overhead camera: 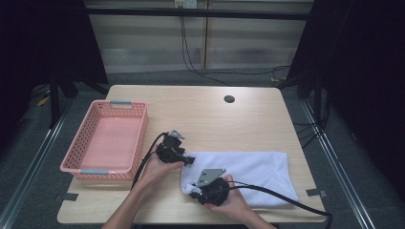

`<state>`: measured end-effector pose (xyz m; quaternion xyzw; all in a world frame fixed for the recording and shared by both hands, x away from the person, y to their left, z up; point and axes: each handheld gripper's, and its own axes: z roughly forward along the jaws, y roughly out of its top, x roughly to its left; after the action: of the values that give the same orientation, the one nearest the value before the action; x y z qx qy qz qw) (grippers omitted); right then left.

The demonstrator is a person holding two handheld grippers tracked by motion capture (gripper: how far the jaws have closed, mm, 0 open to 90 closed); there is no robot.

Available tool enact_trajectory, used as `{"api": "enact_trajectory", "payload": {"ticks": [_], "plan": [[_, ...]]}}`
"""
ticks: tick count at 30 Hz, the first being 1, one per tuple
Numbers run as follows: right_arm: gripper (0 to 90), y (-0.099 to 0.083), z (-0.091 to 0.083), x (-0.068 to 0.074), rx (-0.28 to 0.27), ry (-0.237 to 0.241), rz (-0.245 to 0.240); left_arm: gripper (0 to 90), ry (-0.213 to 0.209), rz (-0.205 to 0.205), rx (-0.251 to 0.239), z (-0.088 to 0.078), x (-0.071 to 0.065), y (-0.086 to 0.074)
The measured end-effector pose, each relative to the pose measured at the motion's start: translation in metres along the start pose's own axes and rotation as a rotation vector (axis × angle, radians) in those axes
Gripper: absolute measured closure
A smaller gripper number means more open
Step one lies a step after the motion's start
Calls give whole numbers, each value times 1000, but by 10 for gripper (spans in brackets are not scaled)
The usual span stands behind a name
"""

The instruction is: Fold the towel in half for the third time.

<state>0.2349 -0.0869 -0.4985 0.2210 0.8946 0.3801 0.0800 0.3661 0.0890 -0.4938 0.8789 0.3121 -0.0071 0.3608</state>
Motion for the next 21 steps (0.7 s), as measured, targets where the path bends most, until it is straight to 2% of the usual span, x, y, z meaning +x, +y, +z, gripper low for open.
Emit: {"api": "enact_trajectory", "payload": {"ticks": [1, 2, 3, 5, 8, 12, 16, 18, 21], "plan": [[723, 1, 0, -1, 2, -2, 10, 520, 12, 12, -5, 1, -2, 0], [732, 1, 0, -2, 3, 4, 27, 610, -16, 7, 3, 1, -2, 0], [741, 1, -1, -4, 1, 17, 59, 710, -49, -11, -10, 0, -1, 0], [755, 0, -1, -8, -15, 41, 96, 772, -68, -38, -28, -1, 1, -1], [759, 2, -6, -9, -30, 47, 119, 788, -113, -95, -65, -7, 7, -1], [761, 11, -18, -9, -80, 50, 132, 791, -146, -127, -125, -22, 7, 4], [761, 25, -28, -3, -124, 56, 119, 791, -156, -136, -172, -49, 4, 10], [761, 38, -30, 3, -153, 79, 107, 791, -149, -143, -191, -64, 2, 9], [761, 59, -29, 13, -184, 97, 72, 791, -126, -148, -196, -83, 3, 7]]}}
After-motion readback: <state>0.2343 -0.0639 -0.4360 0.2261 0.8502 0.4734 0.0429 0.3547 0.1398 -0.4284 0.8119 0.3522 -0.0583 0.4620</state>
